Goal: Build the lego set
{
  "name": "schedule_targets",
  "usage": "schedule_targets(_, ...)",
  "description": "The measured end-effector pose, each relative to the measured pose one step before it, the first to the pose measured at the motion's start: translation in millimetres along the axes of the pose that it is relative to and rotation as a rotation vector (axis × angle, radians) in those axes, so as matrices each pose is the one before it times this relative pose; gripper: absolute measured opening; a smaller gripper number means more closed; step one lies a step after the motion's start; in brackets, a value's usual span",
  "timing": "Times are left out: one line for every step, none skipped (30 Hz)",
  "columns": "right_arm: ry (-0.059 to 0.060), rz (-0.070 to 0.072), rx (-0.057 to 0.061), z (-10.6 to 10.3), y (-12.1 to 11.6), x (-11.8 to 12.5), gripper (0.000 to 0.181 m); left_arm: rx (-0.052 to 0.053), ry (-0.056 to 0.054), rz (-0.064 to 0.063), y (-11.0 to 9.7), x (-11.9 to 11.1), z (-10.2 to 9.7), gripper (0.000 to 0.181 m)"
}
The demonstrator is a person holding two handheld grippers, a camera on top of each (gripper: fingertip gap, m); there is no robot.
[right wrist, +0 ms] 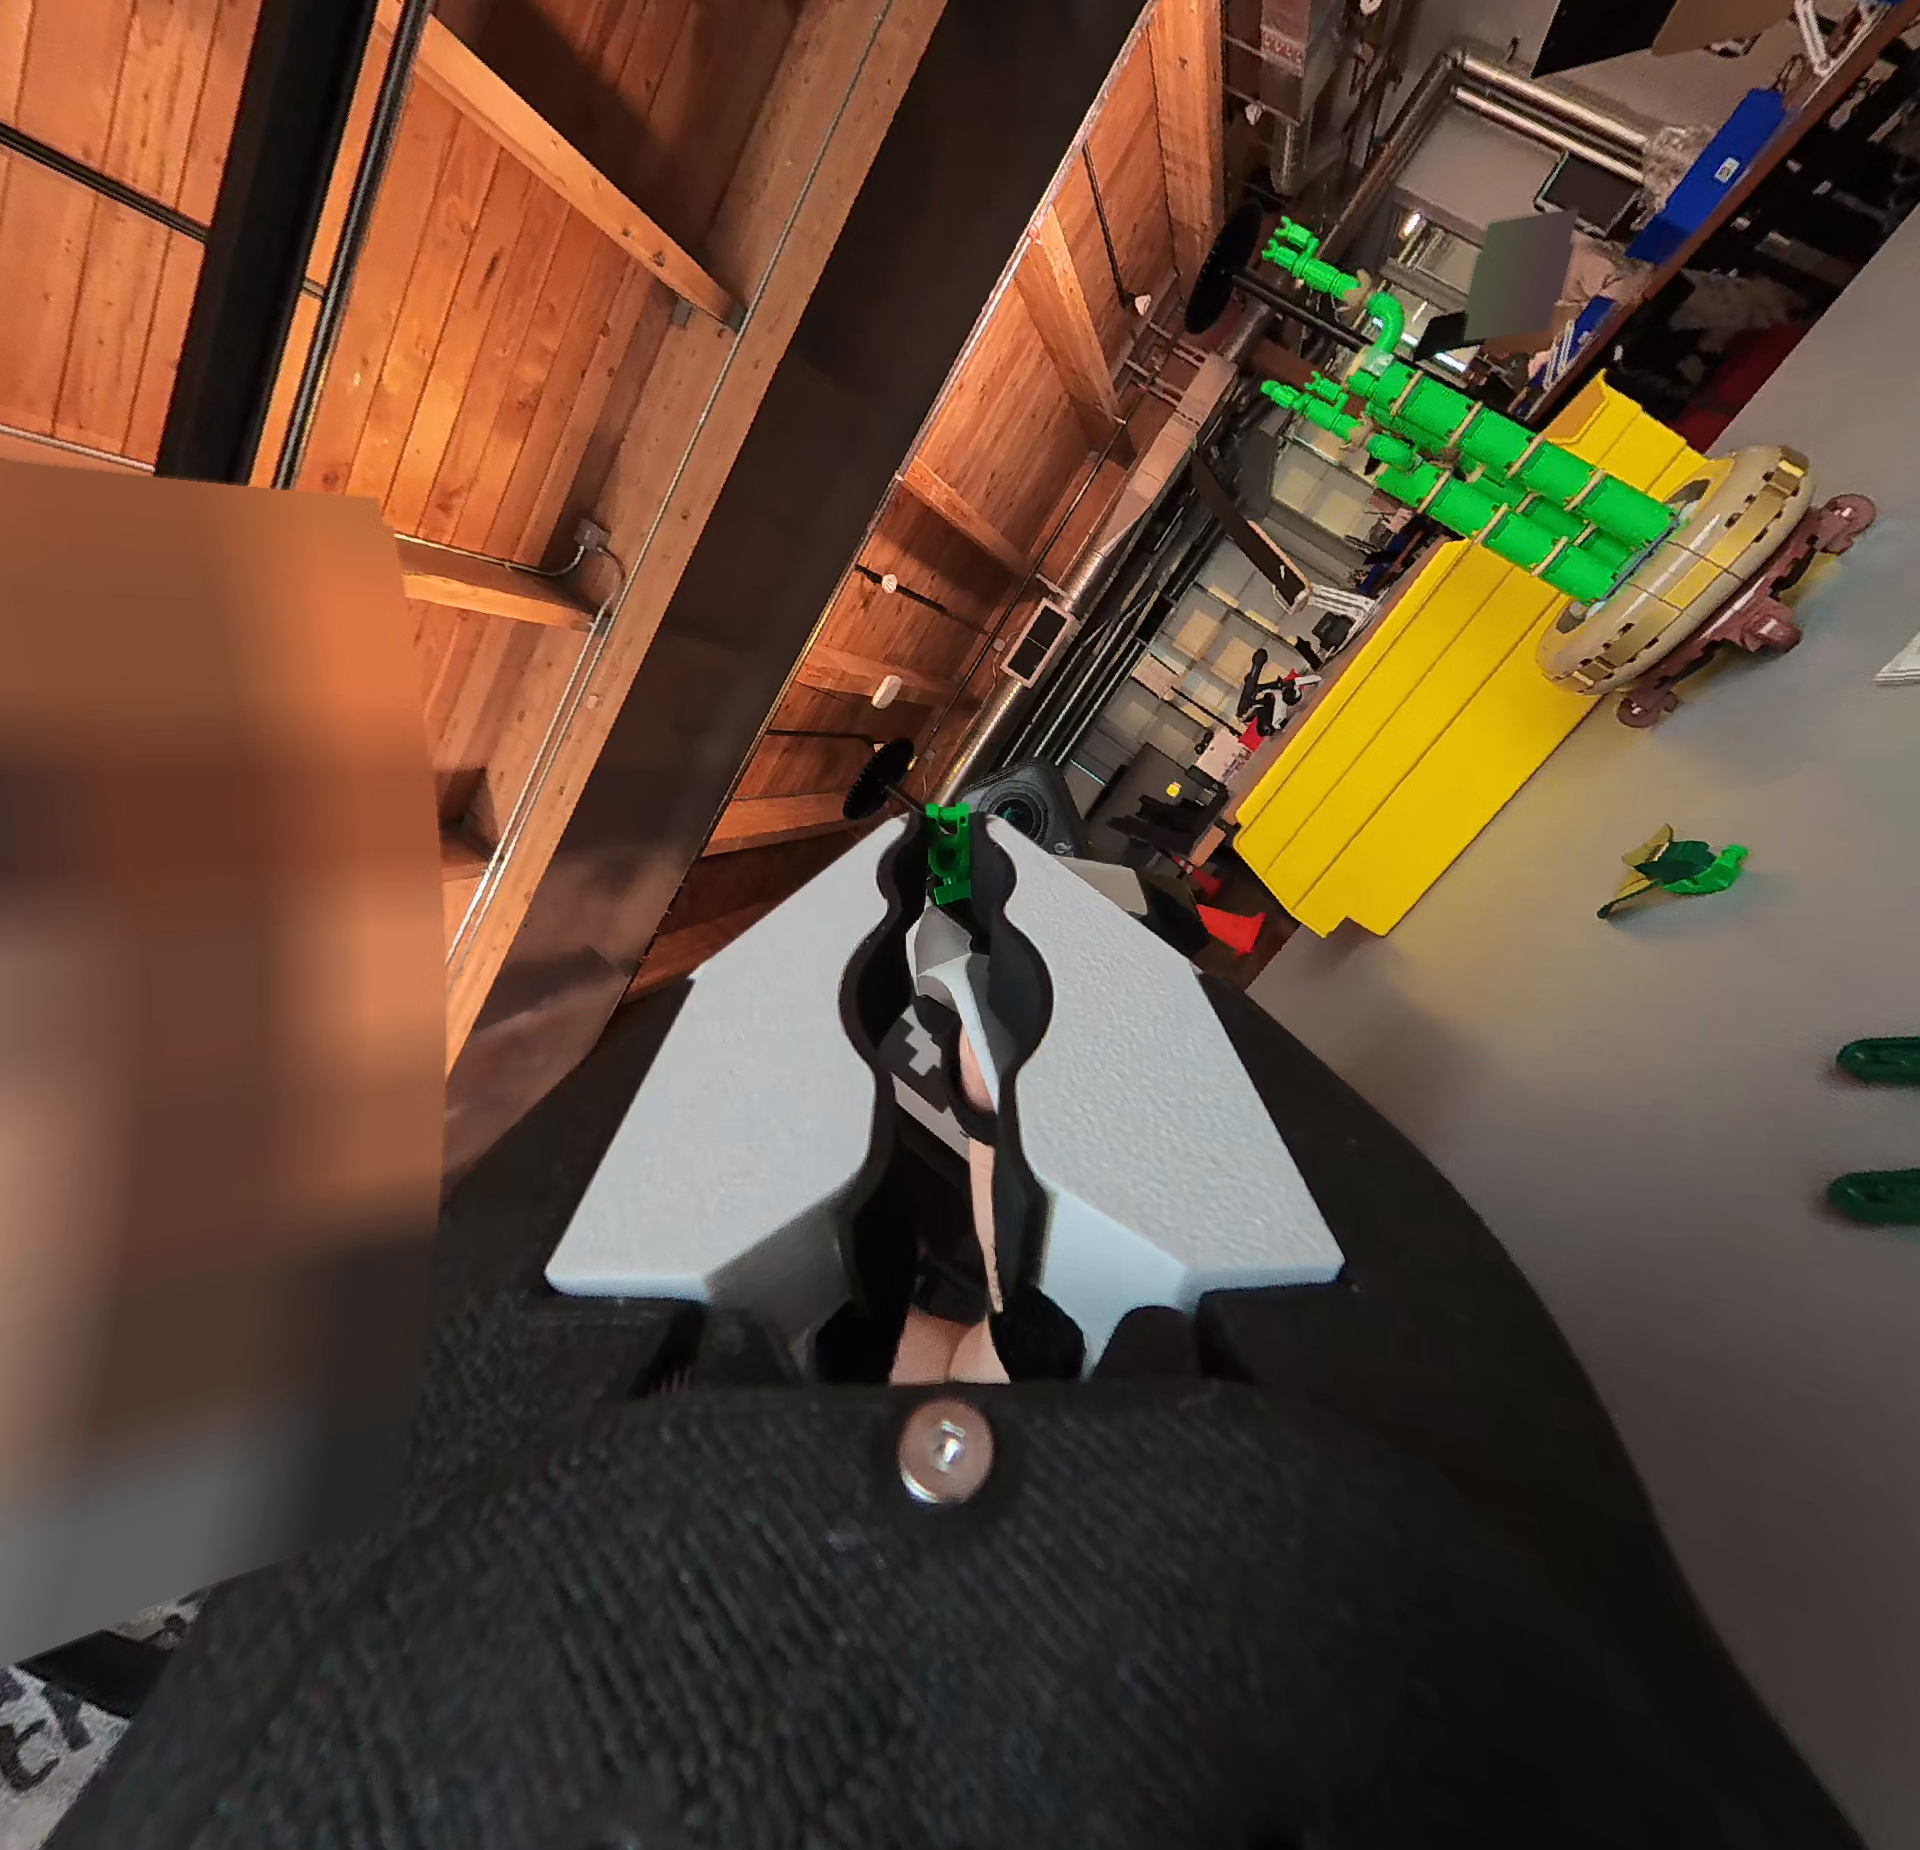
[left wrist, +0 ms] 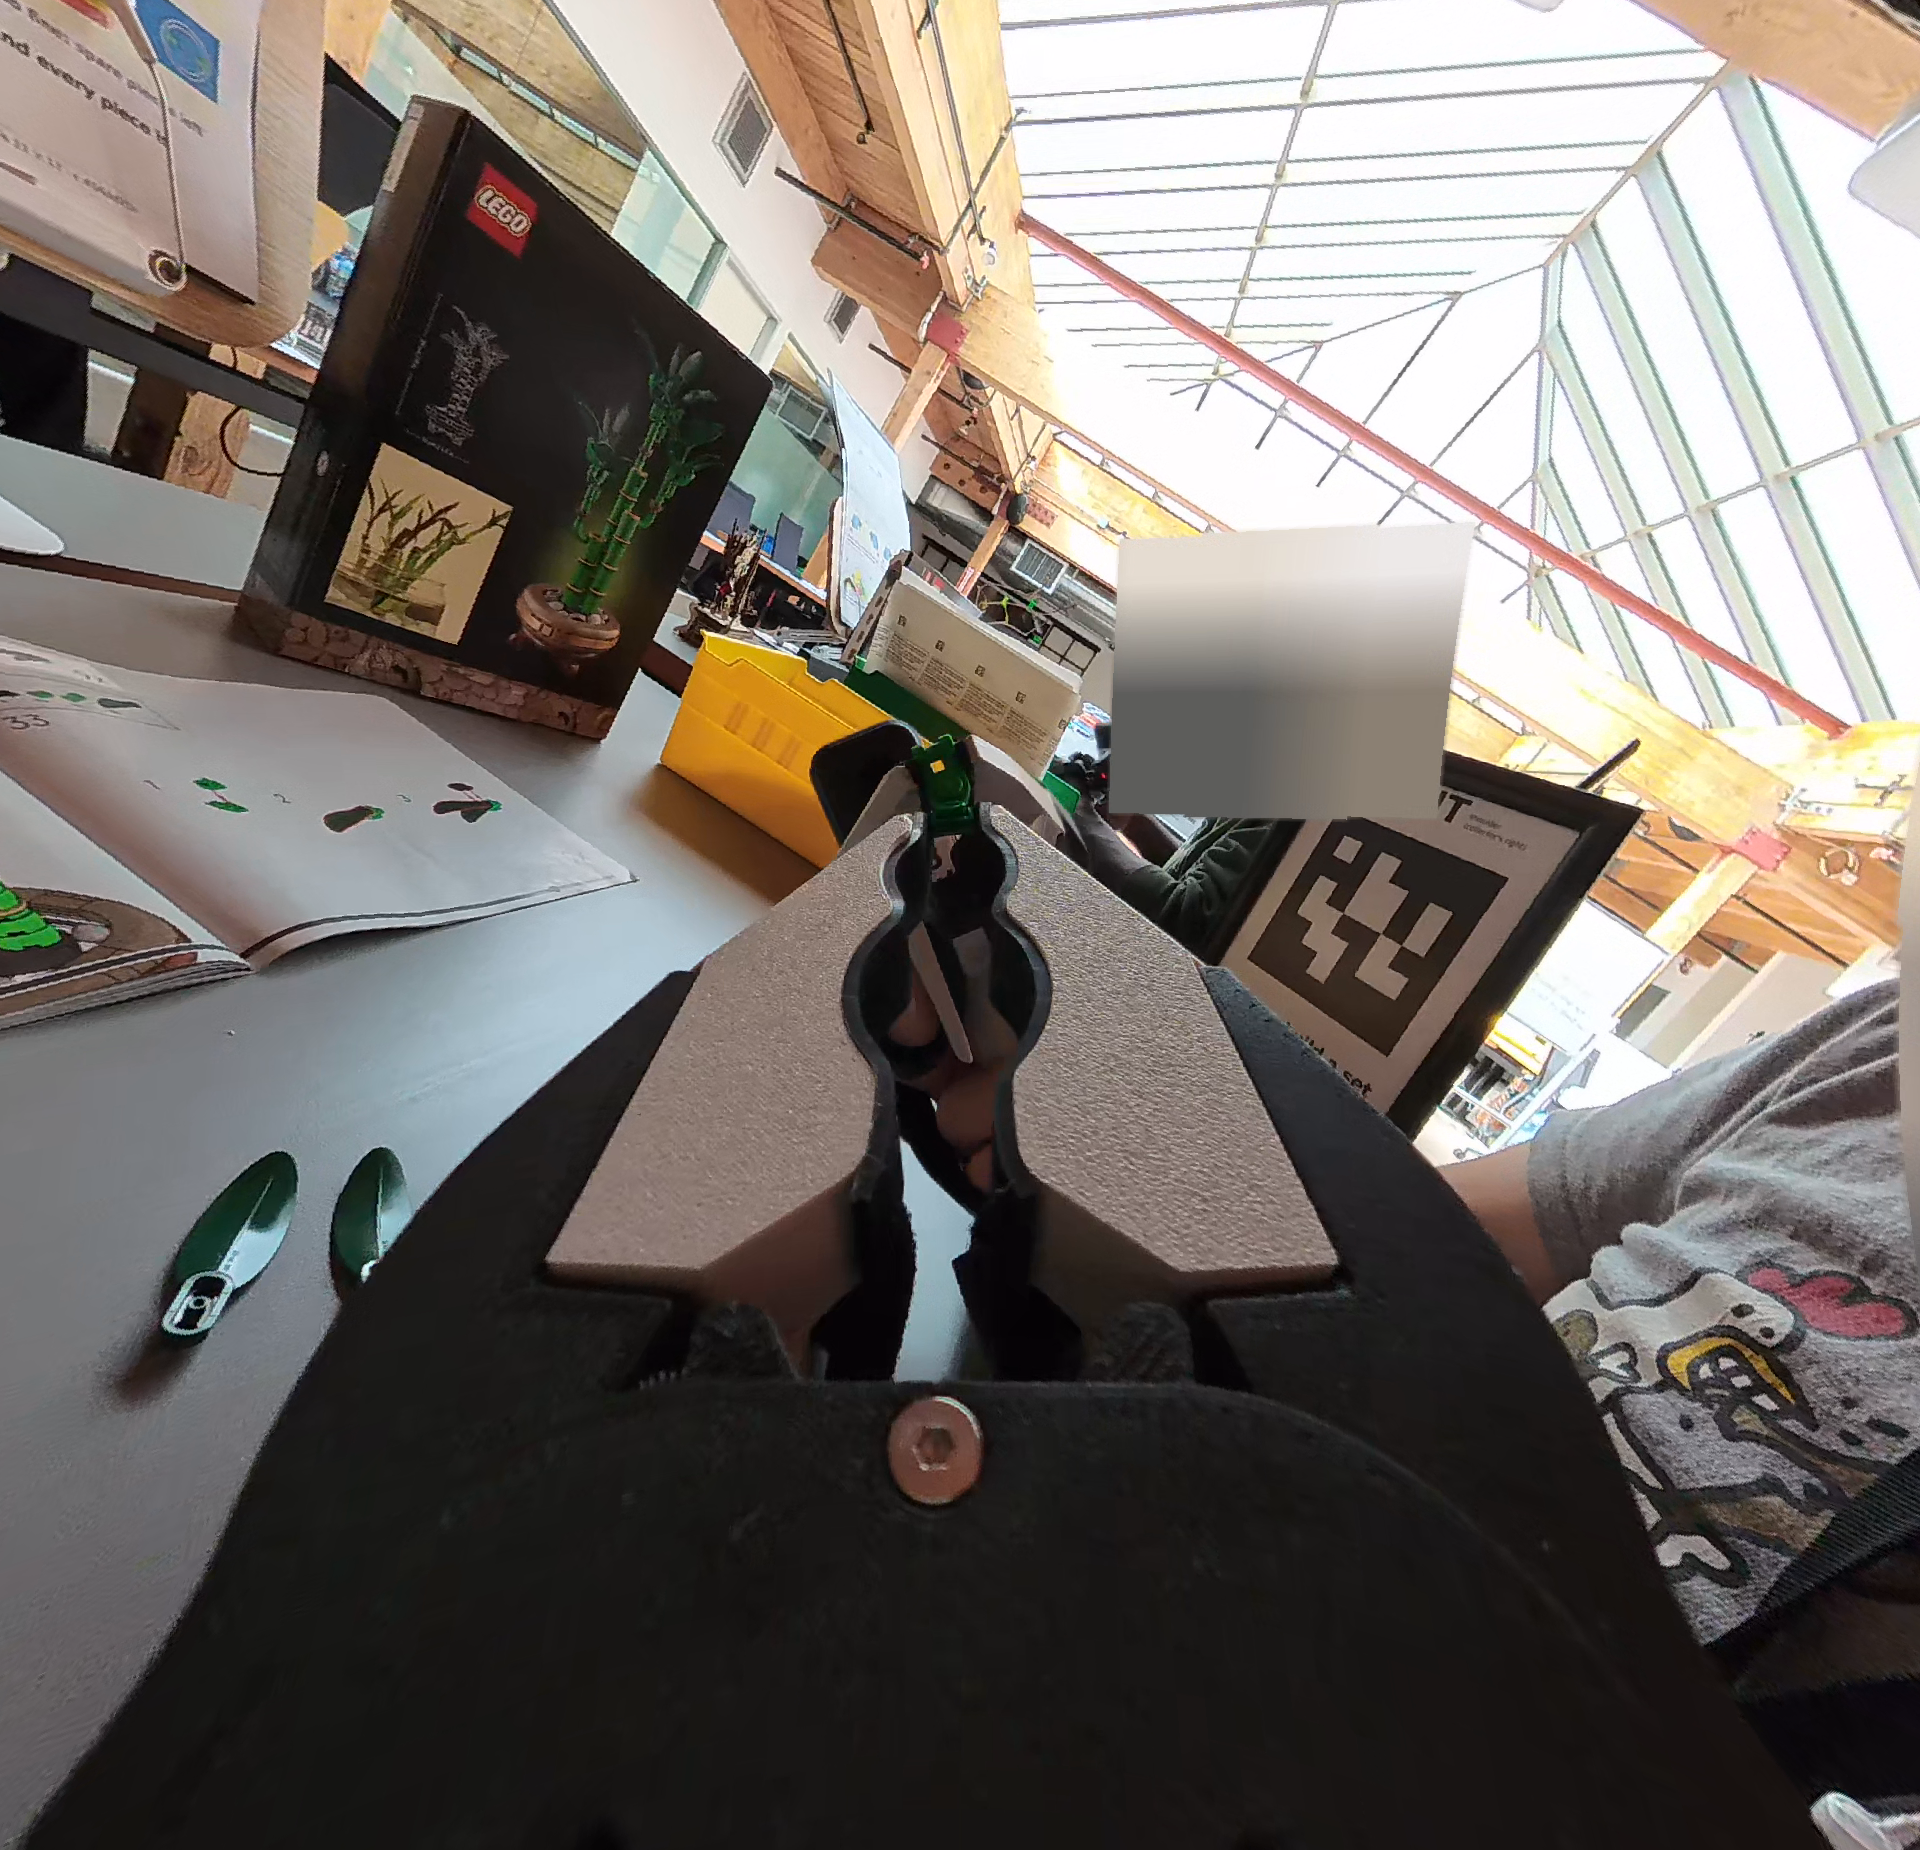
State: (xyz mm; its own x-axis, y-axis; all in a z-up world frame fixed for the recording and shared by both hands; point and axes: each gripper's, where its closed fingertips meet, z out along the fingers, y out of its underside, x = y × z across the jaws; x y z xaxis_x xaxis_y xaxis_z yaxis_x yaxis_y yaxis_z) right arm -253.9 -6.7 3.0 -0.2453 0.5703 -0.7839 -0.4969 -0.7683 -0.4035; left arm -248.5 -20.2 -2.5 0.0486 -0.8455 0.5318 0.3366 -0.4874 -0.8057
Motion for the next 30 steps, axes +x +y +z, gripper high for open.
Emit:
schedule_targets(-0.0044,0.0069,0.0043,0.05,0.21,0.12,0.006,0.0018,-0.0016,0.0014,-0.19,0.00,-0.34,0.005)
schedule_targets(-0.0020,0.0020,0.0027,-0.16,0.31,0.17,0.006,0.0000,-0.0026,0.0031,0.18,0.06,-0.31,0.005)
schedule_targets(0.0003,-0.0021,0.0027,-0.30,0.11,0.04,0.006,-0.0001,-0.0032,0.0039,0.24,-0.07,-0.23,0.005)
schedule_targets(0.0014,-0.0030,0.0029,-0.34,0.05,0.08,0.006,0.0001,-0.0019,0.0024,0.11,0.04,-0.17,0.006)
schedule_targets(-0.0007,-0.0014,0.0028,-0.20,0.01,-0.31,0.005,0.0009,0.0007,0.0003,-0.15,0.30,-0.05,0.006)
schedule_targets(-0.0016,-0.0003,0.0019,-0.18,0.01,-0.53,0.006,0.0015,0.0021,-0.0009,-0.28,0.34,-0.08,0.005)
schedule_targets(-0.0009,0.0008,0.0015,-0.17,0.05,-0.22,0.006,0.0010,0.0010,-0.0005,-0.17,0.16,-0.03,0.005)
schedule_targets(-0.0011,0.0005,-0.0003,-0.17,-0.01,0.00,0.006,0.0005,0.0000,0.0001,-0.02,0.07,0.01,0.005)
schedule_targets(-0.0011,-0.0020,-0.0022,-0.34,0.00,0.02,0.006,0.0003,-0.0013,0.0006,-0.11,-0.09,-0.07,0.005)
schedule_targets(0.0005,-0.0023,-0.0003,-0.32,-0.07,0.23,0.006,0.0000,-0.0024,0.0017,0.01,-0.23,-0.02,0.005)
schedule_targets(0.0000,-0.0003,0.0013,-0.02,-0.15,-0.06,0.006,0.0007,-0.0015,0.0020,-0.16,0.00,-0.06,0.005)
schedule_targets(-0.0041,-0.0003,0.0020,0.00,-0.18,-0.69,0.006,0.0028,0.0007,0.0017,-0.56,0.31,-0.19,0.005)
schedule_targets(-0.0022,0.0004,0.0012,0.06,0.07,-0.35,0.006,0.0025,0.0008,0.0012,-0.51,0.36,-0.21,0.005)
schedule_targets(0.0008,0.0001,-0.0001,0.15,0.12,0.15,0.006,0.0009,-0.0002,-0.0004,-0.15,-0.07,-0.24,0.005)
schedule_targets(0.0008,-0.0011,-0.0009,-0.07,0.13,0.19,0.006,0.0015,0.0002,-0.0022,-0.20,-0.17,-0.30,0.005)
schedule_targets(0.0007,-0.0020,-0.0011,0.07,0.20,0.06,0.006,0.0013,0.0014,-0.0034,-0.10,-0.05,-0.23,0.005)
schedule_targets(0.0013,-0.0021,-0.0016,-0.08,0.13,0.02,0.006,0.0010,0.0017,-0.0035,-0.14,0.05,-0.22,0.005)
schedule_targets(0.0014,-0.0038,-0.0023,-0.06,0.22,-0.07,0.006,0.0015,0.0011,-0.0022,-0.25,0.01,-0.18,0.005)
schedule_targets(0.0028,-0.0054,-0.0026,-0.10,0.21,0.00,0.006,0.0009,0.0004,-0.0010,-0.09,-0.08,-0.15,0.005)
schedule_targets(0.0036,-0.0058,-0.0033,-0.32,0.20,0.10,0.006,-0.0001,0.0002,-0.0011,0.01,-0.04,-0.10,0.005)
schedule_targets(0.0028,-0.0059,-0.0036,-0.29,0.19,-0.09,0.006,0.0002,0.0007,-0.0016,0.06,0.01,-0.11,0.005)
schedule_targets(0.0026,-0.0051,-0.0031,-0.35,0.20,-0.01,0.006,0.0002,0.0006,-0.0017,0.00,-0.08,-0.09,0.005)
schedule_targets(0.0027,-0.0037,-0.0029,-0.35,0.31,0.08,0.006,0.0002,0.0002,-0.0015,0.08,-0.05,-0.02,0.005)
schedule_targets(0.0016,-0.0026,-0.0034,-0.35,0.19,0.10,0.006,0.0003,0.0007,-0.0022,-0.10,-0.11,-0.15,0.005)
schedule_targets(0.0004,-0.0032,-0.0048,-0.32,0.39,-0.07,0.006,0.0013,0.0017,-0.0030,-0.16,0.02,-0.11,0.005)
schedule_targets(0.0009,-0.0032,-0.0049,-0.32,0.27,-0.18,0.006,0.0014,0.0017,-0.0034,-0.14,-0.08,-0.11,0.005)
schedule_targets(0.0034,-0.0046,-0.0047,-0.29,0.27,0.14,0.006,0.0008,0.0007,-0.0032,-0.14,-0.18,-0.12,0.005)
schedule_targets(0.0051,-0.0068,-0.0062,-0.30,0.42,0.24,0.006,0.0013,-0.0002,-0.0021,-0.23,-0.32,-0.30,0.005)
schedule_targets(0.0042,-0.0074,-0.0061,-0.19,0.47,0.05,0.006,0.0023,0.0005,-0.0007,-0.38,0.05,-0.24,0.005)
schedule_targets(0.0048,-0.0067,-0.0043,-0.32,0.24,0.06,0.006,0.0026,0.0010,-0.0001,-0.51,0.07,-0.40,0.005)
